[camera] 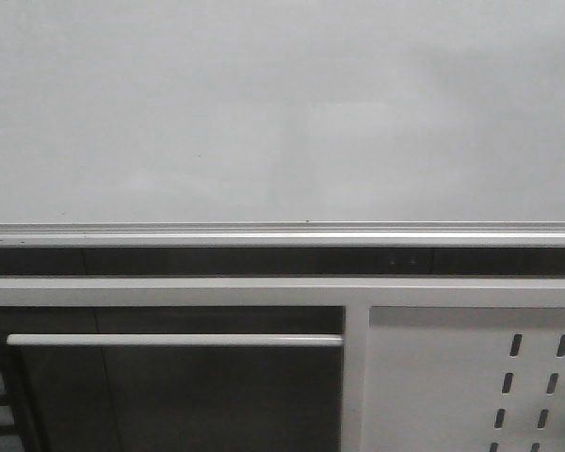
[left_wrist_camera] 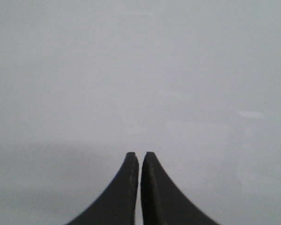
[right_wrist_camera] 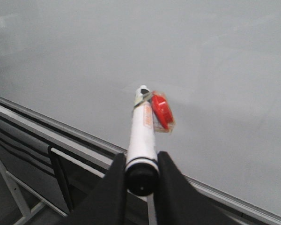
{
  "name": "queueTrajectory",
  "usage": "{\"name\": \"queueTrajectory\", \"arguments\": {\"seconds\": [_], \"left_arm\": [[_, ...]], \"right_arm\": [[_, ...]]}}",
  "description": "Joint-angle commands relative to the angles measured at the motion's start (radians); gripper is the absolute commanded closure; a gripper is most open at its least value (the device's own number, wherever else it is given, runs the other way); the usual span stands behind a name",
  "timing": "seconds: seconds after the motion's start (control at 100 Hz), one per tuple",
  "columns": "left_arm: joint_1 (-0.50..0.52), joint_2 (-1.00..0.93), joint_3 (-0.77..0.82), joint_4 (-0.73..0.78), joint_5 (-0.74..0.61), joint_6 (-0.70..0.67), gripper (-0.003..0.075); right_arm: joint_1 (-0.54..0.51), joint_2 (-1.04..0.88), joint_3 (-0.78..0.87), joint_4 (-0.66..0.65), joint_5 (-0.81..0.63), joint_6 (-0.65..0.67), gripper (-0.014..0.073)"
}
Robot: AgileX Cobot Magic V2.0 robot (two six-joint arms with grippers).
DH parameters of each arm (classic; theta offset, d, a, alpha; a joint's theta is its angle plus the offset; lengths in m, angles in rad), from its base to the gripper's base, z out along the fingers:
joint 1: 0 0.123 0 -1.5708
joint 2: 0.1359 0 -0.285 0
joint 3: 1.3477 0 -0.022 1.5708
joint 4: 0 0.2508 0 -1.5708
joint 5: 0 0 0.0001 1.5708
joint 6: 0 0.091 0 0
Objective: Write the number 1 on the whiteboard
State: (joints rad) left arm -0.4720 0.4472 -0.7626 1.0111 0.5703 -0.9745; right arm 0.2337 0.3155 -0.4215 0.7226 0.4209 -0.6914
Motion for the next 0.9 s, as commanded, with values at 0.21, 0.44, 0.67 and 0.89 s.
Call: {"name": "queueTrajectory", "arguments": {"seconds": [0.21, 0.44, 0.67, 0.89], "left_arm": [[0.093, -0.076, -0.028, 0.034, -0.039, -0.012, 0.0738], [0.093, -0.076, -0.028, 0.034, -0.039, -0.012, 0.0738], [0.093, -0.076, -0.028, 0.034, -0.039, -0.012, 0.0738], [0.093, -0.076, -0.028, 0.034, -0.039, -0.012, 0.0738]], "right_arm": [[0.005, 0.08, -0.024, 0.052, -0.123, -0.009, 0.0655], [0.113, 0.116, -0.024, 0.061, -0.148, -0.043, 0.0655], [0.25, 0.22, -0.024, 0.063, -0.274, -0.054, 0.0655], [0.367, 0.292, -0.024, 0.05, -0.402, -0.054, 0.0655]]}}
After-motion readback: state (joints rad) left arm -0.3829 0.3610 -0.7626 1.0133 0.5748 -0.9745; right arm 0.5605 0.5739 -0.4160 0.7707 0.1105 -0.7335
